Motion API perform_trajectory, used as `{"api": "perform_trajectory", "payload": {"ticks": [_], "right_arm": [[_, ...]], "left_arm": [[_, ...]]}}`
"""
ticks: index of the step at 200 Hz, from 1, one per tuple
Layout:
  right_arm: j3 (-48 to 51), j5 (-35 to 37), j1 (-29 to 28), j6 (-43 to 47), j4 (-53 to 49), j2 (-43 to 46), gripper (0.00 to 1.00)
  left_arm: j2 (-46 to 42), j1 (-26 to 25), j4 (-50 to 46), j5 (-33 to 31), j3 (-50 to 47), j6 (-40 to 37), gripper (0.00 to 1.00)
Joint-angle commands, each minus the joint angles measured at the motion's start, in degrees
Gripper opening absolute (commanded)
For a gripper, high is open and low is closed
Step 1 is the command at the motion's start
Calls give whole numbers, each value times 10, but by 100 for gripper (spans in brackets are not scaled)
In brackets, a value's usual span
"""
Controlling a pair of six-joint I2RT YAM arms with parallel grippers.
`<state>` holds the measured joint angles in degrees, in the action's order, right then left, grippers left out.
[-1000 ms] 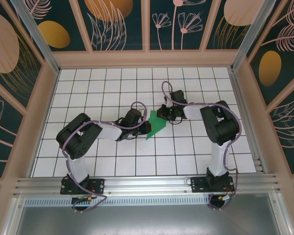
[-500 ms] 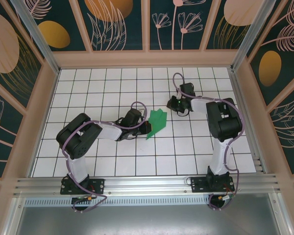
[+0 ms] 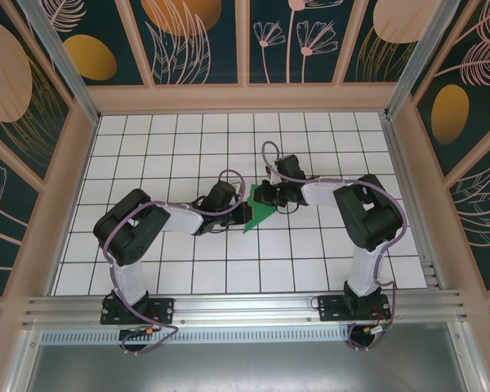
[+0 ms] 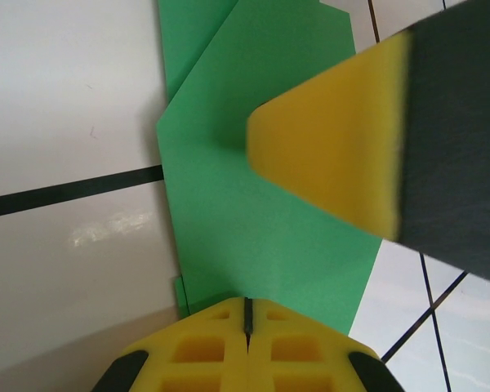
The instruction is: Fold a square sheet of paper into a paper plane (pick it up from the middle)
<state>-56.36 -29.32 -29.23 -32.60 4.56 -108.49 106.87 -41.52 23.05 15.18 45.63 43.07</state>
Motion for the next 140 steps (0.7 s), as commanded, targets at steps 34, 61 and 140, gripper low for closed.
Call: {"api": "perform_trajectory", "payload": {"ticks": [34, 61, 140], "right_arm": [[25, 16, 10, -16, -5, -27, 5], [33, 30, 15, -30, -5, -35, 5], [39, 38, 16, -50, -2, -43, 5]], "left_arm": [[-53, 2, -74, 6, -8, 10, 3], [-109, 2, -63, -12, -17, 57, 18], [-90, -17, -12, 55, -20, 142, 27]]}}
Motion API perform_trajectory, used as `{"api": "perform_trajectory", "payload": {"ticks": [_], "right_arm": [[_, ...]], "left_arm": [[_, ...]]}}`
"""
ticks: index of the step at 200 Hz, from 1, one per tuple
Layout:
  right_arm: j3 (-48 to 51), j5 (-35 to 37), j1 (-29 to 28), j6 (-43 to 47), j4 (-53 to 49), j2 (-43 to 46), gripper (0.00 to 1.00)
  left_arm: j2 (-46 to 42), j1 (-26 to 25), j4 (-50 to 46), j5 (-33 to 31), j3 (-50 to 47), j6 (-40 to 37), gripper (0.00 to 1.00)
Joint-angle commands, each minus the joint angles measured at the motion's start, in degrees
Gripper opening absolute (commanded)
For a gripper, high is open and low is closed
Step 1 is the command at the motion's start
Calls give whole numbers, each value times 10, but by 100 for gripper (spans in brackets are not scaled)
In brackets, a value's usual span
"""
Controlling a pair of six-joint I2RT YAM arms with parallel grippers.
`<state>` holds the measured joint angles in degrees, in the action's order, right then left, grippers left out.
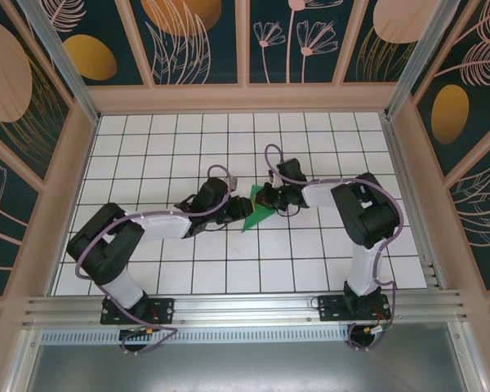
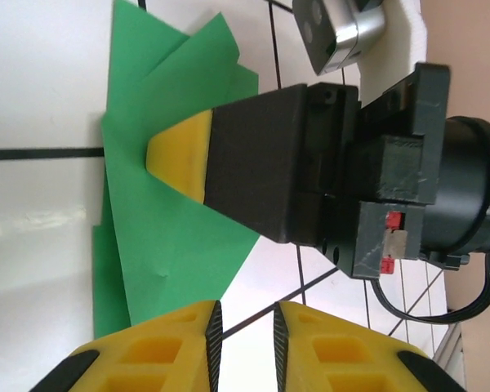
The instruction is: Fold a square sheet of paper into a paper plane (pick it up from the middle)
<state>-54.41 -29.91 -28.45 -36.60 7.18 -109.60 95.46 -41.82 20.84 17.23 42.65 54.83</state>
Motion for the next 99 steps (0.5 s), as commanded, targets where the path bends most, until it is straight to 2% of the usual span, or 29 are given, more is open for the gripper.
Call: {"api": "perform_trajectory", "payload": {"ticks": [1, 29, 99], "right_arm": [[20, 44, 8, -11, -29, -32, 5], [20, 47, 8, -17, -30, -36, 5], [20, 54, 9, -17, -37, -42, 5]], "left_arm": [[24, -15, 9, 34, 10, 25, 27], [67, -22, 4, 26, 12, 33, 25], [70, -22, -35, -26, 1, 27, 22]]}}
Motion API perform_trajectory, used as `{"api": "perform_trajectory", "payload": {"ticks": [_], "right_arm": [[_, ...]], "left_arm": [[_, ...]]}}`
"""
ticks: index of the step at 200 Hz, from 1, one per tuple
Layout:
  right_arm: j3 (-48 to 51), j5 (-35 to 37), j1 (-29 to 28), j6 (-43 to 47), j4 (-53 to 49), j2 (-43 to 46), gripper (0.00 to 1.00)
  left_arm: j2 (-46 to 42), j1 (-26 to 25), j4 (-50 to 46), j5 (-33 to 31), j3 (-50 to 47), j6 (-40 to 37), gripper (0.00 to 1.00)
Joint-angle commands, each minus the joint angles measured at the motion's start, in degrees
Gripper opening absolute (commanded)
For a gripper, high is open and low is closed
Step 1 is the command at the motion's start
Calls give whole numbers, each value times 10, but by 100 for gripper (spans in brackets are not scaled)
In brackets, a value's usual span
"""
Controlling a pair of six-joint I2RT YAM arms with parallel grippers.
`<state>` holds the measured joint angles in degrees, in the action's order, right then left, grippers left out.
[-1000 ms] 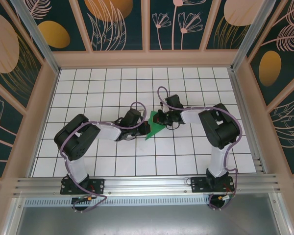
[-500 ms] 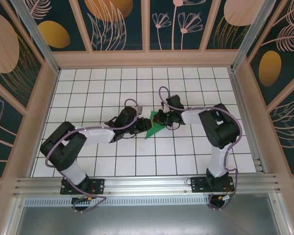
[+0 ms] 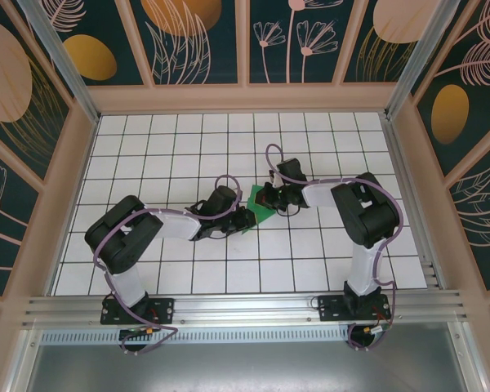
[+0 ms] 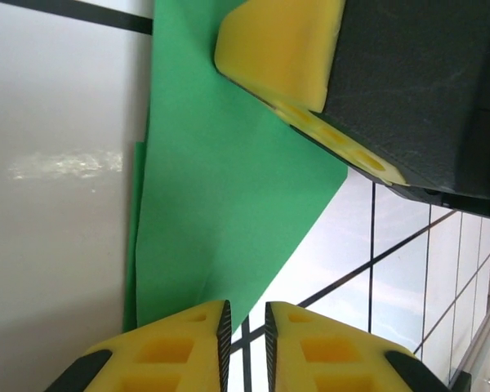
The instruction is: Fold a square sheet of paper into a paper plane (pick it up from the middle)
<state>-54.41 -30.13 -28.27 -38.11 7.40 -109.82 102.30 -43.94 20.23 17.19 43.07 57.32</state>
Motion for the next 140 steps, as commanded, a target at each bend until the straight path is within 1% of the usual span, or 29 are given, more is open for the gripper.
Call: {"api": "perform_trajectory", "payload": {"ticks": [1, 45, 77, 106, 140], "right_arm": [[20, 57, 7, -2, -39, -39, 5], [21, 58, 9, 0, -42, -44, 5], [22, 60, 10, 1, -45, -44, 5], [22, 59, 10, 2, -46, -44, 5], [20, 57, 10, 2, -45, -46, 5]], "left_arm": [[2, 0, -30, -25, -3, 2, 22], [1, 0, -34, -23, -10, 1, 21], [2, -1, -12, 1, -19, 9, 21], [-15, 0, 3, 21, -16, 9, 22], [-38, 0, -20, 3, 8, -17, 23]]}}
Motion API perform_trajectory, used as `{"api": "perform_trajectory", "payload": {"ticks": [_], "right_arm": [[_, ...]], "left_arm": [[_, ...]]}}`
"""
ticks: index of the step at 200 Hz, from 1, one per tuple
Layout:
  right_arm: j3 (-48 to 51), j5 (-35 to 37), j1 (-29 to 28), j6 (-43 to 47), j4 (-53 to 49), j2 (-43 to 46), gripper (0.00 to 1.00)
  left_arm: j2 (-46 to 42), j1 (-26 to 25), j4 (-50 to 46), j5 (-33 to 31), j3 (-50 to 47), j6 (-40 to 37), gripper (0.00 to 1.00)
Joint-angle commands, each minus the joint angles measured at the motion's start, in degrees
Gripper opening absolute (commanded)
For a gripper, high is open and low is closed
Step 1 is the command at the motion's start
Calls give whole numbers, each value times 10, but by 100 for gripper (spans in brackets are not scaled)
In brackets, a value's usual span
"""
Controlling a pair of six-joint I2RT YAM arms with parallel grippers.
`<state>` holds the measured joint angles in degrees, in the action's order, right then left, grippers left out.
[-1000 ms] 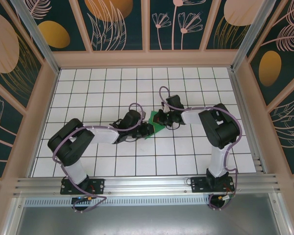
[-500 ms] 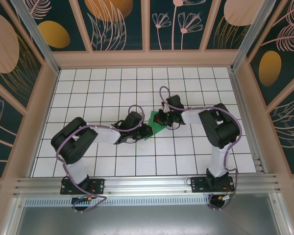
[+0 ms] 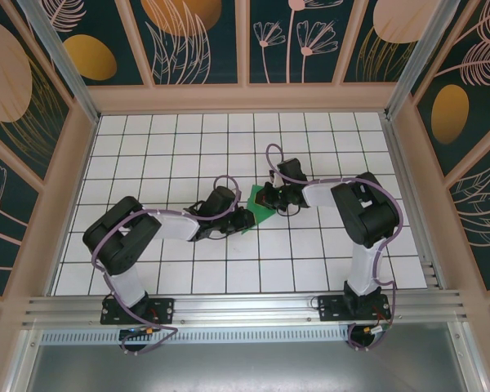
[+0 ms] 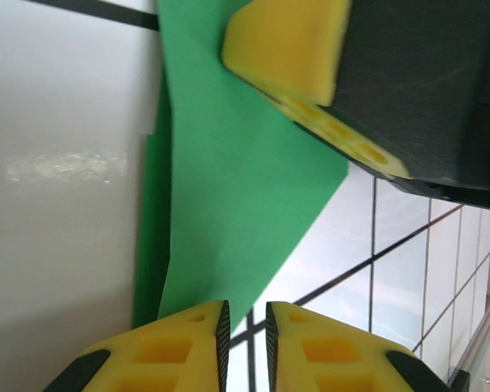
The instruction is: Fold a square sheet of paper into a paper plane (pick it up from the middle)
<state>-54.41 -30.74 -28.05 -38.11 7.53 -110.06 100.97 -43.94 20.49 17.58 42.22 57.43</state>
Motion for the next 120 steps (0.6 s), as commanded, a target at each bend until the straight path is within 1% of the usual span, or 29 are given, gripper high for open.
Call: {"api": "perform_trajectory", "payload": {"ticks": [1, 26, 67, 120], "right_arm": [[21, 63, 7, 2, -47, -44, 5], [20, 61, 7, 2, -47, -46, 5], [22, 58, 8, 2, -48, -49, 5], [23, 60, 8, 4, -51, -50, 5]], "left_arm": [[-24, 0, -23, -2, 17, -19, 23], [-15, 1, -52, -21, 38, -39, 23], [33, 1, -53, -7, 54, -40, 21], [41, 1, -61, -1, 45, -35, 20]]}}
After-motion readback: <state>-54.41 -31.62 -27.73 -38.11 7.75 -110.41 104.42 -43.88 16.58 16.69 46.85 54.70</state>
